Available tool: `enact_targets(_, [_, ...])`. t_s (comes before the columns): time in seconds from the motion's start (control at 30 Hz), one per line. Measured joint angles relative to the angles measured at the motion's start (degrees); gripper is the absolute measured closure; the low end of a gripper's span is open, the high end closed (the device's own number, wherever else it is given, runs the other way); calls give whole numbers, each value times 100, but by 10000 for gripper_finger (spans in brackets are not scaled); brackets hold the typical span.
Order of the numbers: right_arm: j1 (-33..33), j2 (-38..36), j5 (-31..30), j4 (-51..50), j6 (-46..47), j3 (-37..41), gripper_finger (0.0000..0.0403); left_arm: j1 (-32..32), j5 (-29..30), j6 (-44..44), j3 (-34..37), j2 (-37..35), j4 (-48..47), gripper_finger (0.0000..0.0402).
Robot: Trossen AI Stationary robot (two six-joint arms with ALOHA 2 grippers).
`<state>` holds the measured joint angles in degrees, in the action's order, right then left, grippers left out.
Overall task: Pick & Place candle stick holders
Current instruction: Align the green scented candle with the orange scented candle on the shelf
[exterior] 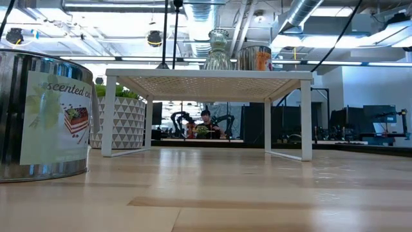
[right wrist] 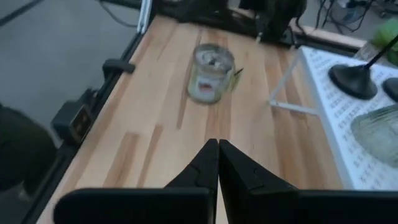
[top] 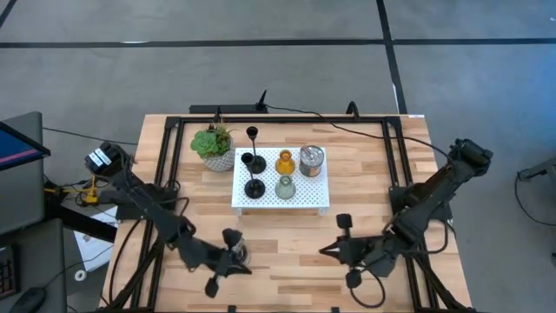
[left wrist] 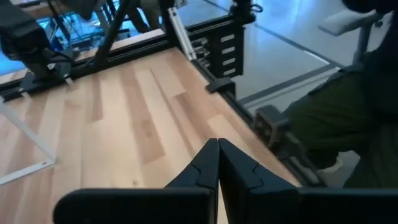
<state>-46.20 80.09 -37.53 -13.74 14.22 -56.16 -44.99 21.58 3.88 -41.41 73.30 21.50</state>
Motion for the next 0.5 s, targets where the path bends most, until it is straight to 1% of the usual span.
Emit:
enact_targets(0.1, [182,100,8,430,-109,28,400,-326,365,-264,9,0,40,397])
enact_targets(0.2, [292,208,86,475,-117,65,400,-674,905,-512,107,0,39,398])
enact_targets(0.27, [423,345,319,800,-122,25,400,-888,1264,-783,205,0,38,398])
enact_targets(0.37, [516,568,678,883,-134,65,400,-1180,1760,-1304,351,2,37,398])
enact_targets(0.43, [600,732,934,1155,-131,35,400,-1348,2063,-1627,454,2,39,398])
enact_targets(0.5, [659,899,1068,1207,-131,39,400,-1482,2353,-1980,562,2,38,398])
